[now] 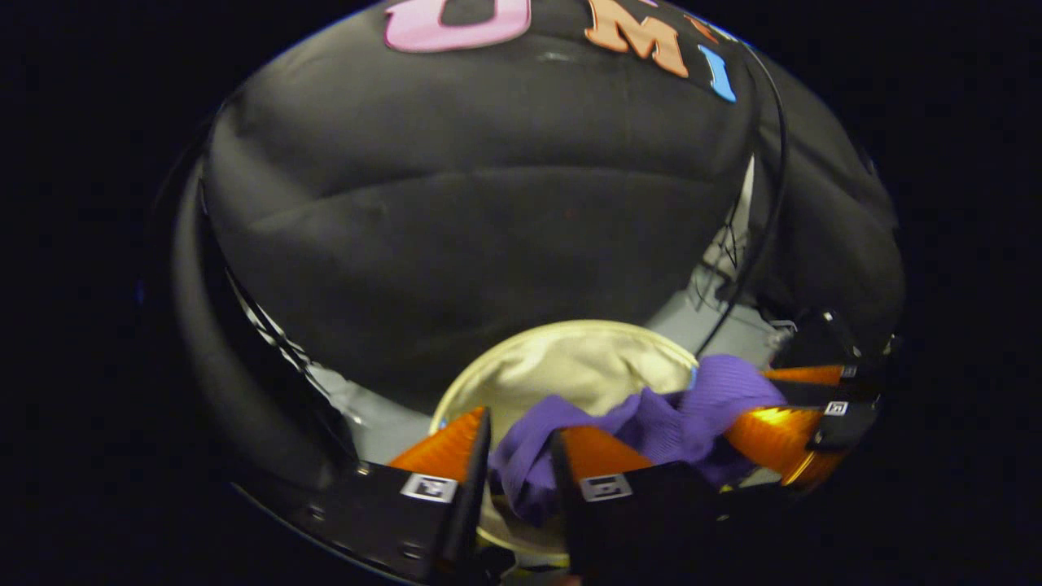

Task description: Grasp the clothes on the hanger with both hands and then place them into the laundry hamper below.

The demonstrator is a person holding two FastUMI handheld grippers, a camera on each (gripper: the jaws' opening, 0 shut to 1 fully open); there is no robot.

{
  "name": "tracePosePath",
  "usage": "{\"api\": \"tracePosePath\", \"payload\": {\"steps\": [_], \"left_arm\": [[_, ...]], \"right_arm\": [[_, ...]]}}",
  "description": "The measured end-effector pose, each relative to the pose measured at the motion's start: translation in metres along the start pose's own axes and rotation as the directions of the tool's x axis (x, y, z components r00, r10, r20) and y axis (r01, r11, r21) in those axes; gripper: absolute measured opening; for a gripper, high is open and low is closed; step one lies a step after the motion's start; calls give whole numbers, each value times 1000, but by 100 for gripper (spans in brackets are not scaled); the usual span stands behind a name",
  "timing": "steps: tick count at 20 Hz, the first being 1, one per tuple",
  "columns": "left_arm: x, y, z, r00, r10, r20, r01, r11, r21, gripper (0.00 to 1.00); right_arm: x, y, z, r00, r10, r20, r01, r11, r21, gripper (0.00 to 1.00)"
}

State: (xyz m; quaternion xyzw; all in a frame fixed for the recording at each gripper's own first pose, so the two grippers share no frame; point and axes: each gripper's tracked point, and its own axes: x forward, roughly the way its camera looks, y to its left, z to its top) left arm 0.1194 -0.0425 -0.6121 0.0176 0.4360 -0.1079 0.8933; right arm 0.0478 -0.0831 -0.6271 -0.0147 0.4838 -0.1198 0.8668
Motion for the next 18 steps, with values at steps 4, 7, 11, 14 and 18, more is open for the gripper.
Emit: {"api": "tracePosePath", "payload": {"steps": [4,7,11,14,18], "left_arm": [[-2,13,-14,998,44,-49,-42,998,37,91],[-7,10,-6,998,43,-34,-43,999,16,91],[-25,16,14,998,59,13,-59,998,7,91],[-38,16,26,998,49,32,-48,999,-12,91],[-59,20,51,993,64,94,-63,998,-19,91]], "right_arm": [[-2,-5,-7,1000,-13,5,13,1000,-6,100],[-15,-11,1,1000,-12,25,12,1000,-3,100],[-19,-13,14,999,-2,49,2,1000,18,100],[-27,-8,24,998,3,70,-4,1000,18,100],[-42,-3,43,994,17,104,-20,999,25,100]]}}
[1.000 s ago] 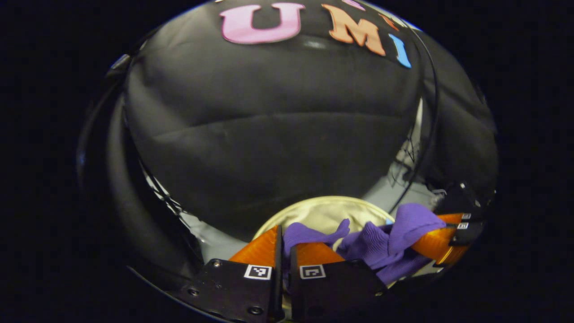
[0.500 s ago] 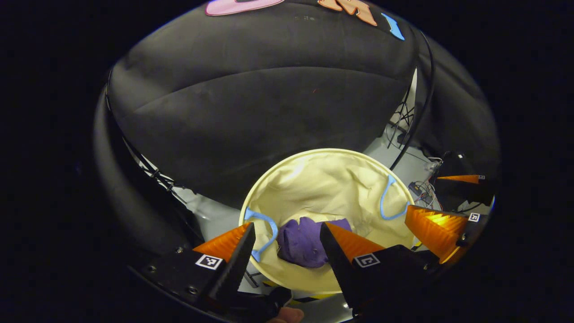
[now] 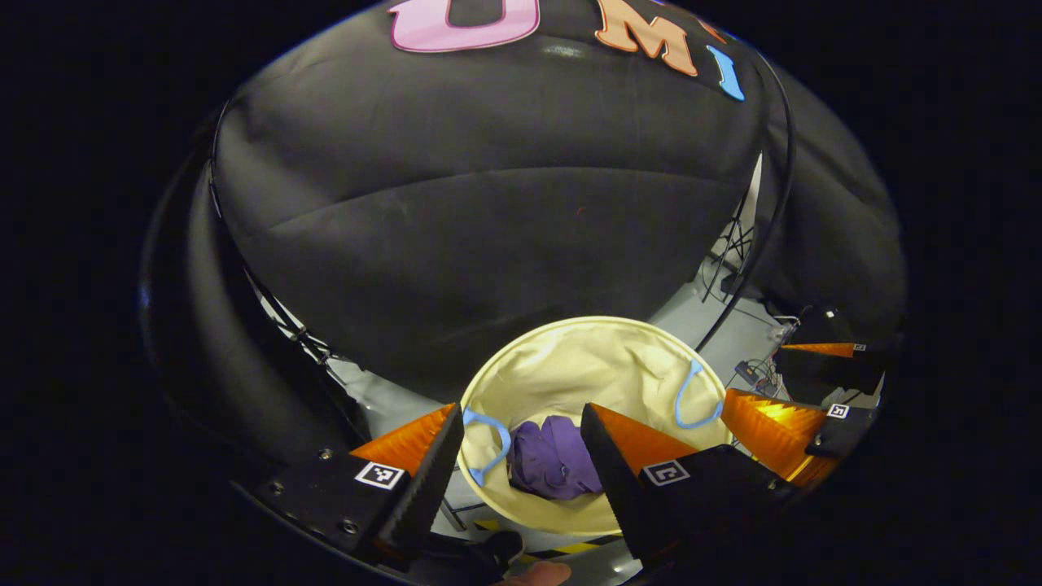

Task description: Grasp the clothes on the hanger with both hands and then place them into the laundry hamper below.

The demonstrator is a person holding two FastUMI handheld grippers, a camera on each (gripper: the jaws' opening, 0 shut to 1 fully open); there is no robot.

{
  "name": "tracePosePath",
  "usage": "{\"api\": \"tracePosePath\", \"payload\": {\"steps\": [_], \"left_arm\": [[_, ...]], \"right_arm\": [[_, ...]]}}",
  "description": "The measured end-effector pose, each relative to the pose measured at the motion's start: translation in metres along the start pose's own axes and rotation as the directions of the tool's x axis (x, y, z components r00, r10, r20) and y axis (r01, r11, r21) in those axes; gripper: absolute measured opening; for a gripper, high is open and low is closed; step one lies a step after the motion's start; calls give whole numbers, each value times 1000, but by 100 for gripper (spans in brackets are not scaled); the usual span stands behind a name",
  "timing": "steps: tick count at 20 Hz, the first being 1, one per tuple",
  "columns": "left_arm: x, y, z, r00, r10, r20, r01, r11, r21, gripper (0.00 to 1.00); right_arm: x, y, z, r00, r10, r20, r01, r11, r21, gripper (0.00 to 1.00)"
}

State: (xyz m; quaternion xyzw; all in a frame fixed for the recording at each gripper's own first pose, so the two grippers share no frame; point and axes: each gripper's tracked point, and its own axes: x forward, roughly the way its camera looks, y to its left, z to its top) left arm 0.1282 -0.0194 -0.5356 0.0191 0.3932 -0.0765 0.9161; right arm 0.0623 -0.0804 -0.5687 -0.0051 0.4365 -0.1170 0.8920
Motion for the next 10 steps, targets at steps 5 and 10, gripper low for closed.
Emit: {"api": "tracePosePath", "payload": {"steps": [5,10], "left_arm": [[-26,6,46,995,11,104,-10,1000,-13,90],[-55,12,96,976,38,216,-37,999,-9,90]], "right_arm": [[-16,8,40,998,17,67,-18,1000,12,99],[-41,14,83,988,32,154,-34,999,13,99]]}}
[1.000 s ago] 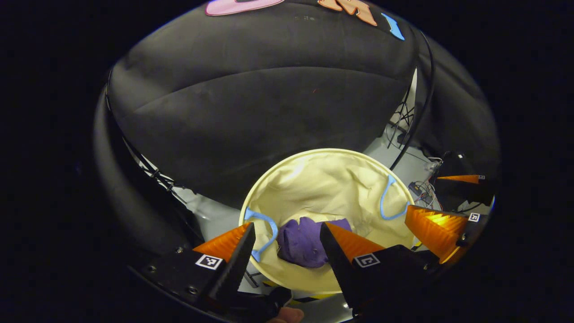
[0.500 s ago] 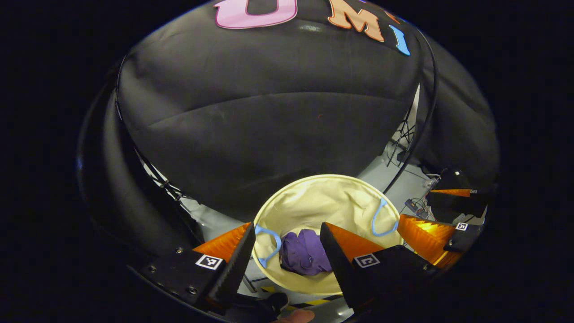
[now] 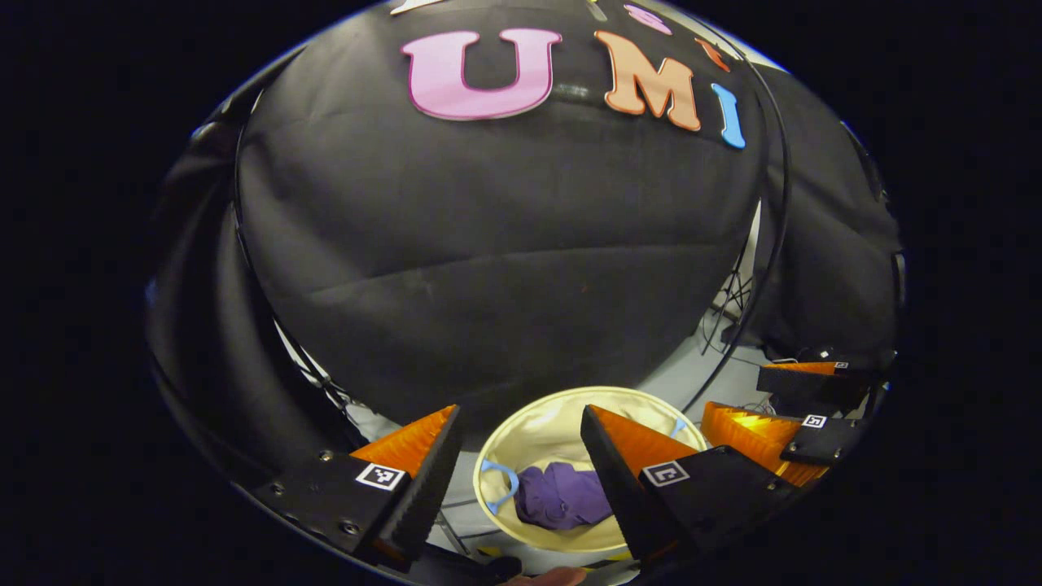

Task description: Grasp the clothes on the hanger with both hands and then place them into the laundry hamper below.

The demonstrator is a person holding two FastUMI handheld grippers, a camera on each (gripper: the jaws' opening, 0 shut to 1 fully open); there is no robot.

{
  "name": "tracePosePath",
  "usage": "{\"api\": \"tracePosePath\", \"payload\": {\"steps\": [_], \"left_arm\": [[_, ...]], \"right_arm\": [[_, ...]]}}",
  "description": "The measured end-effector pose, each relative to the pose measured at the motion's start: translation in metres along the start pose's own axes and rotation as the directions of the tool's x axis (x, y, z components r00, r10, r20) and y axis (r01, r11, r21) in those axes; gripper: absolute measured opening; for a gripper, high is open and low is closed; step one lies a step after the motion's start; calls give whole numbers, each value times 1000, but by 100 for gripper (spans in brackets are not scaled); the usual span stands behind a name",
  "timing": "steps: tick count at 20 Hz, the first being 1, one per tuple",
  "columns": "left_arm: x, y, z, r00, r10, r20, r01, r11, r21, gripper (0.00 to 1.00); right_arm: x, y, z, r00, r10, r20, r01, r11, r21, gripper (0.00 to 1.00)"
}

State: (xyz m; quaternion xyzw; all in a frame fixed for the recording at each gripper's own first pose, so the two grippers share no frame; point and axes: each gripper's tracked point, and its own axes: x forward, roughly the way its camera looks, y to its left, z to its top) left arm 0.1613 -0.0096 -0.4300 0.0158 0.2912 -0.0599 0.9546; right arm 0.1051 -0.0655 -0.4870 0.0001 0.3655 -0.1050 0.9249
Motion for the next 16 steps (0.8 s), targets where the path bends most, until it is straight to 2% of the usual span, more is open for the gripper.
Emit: {"api": "tracePosePath", "payload": {"steps": [2,3,5,6,7,8,9,16], "left_arm": [[-11,1,23,999,4,44,-4,1000,2,90],[-17,2,35,998,5,69,-5,1000,2,90],[-29,3,54,994,8,109,-8,1000,-3,90],[-31,3,62,992,5,127,-3,1000,-11,90],[-36,2,71,990,1,141,2,1000,-23,90],[-41,0,79,988,-4,153,10,999,-34,90],[-46,-2,87,986,-9,165,16,999,-39,90],[-76,0,130,968,25,249,-13,999,-47,90]], "right_arm": [[-8,3,21,999,6,39,-6,1000,1,99],[-12,3,30,998,6,55,-6,1000,-2,94],[-23,5,48,996,5,87,-5,1000,-1,94],[-30,5,56,995,1,103,-2,1000,2,99],[-36,6,66,993,0,120,-1,1000,8,94],[-43,6,75,990,2,140,-4,1000,15,99],[-49,7,84,987,3,160,-7,1000,22,100],[-96,16,129,966,31,258,-33,999,3,99]]}}
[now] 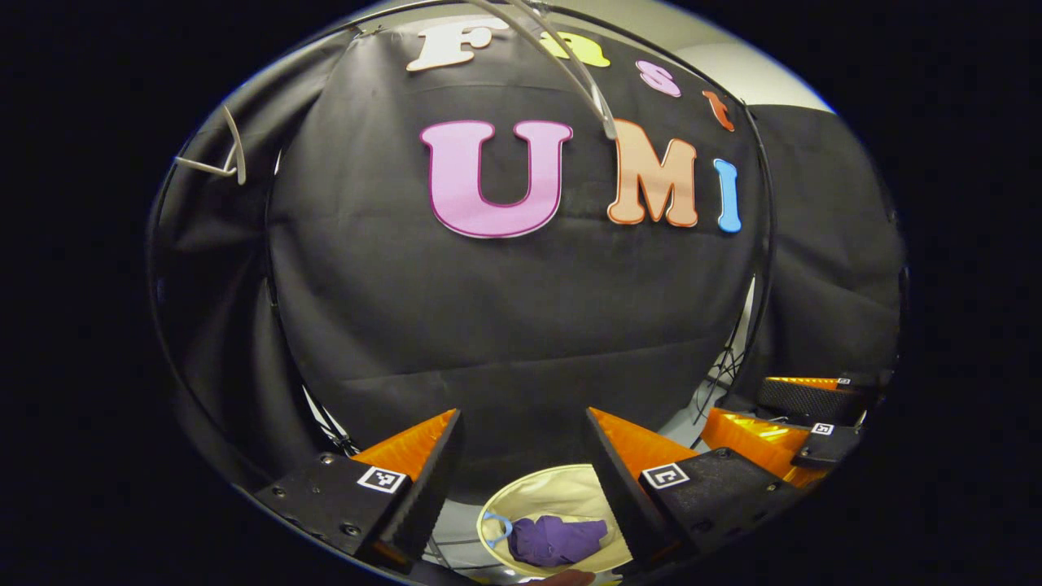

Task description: Grasp the clothes on the hanger with both hands and then place them into the laundry hamper below.

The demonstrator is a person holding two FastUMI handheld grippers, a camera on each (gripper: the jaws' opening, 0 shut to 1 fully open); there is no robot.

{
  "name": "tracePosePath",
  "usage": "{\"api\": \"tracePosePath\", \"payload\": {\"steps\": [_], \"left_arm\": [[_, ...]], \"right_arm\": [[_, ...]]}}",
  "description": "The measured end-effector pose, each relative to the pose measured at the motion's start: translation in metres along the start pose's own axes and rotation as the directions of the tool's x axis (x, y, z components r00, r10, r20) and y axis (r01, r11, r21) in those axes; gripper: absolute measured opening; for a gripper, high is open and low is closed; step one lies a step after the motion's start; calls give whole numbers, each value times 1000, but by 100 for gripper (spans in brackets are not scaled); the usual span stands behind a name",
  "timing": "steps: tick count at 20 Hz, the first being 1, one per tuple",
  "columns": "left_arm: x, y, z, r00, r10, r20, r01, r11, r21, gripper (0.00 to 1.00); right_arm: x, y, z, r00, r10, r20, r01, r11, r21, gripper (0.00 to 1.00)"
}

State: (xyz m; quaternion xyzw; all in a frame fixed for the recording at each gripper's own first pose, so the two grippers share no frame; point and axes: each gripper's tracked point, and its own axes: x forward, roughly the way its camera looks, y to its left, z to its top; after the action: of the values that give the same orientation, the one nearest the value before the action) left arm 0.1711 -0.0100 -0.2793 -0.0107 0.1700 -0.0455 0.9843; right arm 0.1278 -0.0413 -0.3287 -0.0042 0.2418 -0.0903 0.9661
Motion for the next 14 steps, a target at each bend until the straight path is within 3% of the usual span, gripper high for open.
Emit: {"api": "tracePosePath", "payload": {"steps": [4,6,9,10,14], "left_arm": [[-19,2,31,998,10,57,-10,1000,-10,92],[-30,1,51,995,11,99,-9,1000,-23,87],[-55,5,69,991,-7,130,12,999,-33,89],[-62,6,75,990,-10,143,15,999,-32,89],[-93,19,106,977,16,215,-11,1000,-22,92]], "right_arm": [[-23,9,32,998,17,67,-17,1000,5,99],[-34,8,46,994,19,105,-20,1000,3,99],[-62,16,62,990,48,133,-49,999,8,99],[-69,18,64,989,52,140,-53,999,6,94],[-100,20,83,978,55,199,-54,998,-10,93]]}}
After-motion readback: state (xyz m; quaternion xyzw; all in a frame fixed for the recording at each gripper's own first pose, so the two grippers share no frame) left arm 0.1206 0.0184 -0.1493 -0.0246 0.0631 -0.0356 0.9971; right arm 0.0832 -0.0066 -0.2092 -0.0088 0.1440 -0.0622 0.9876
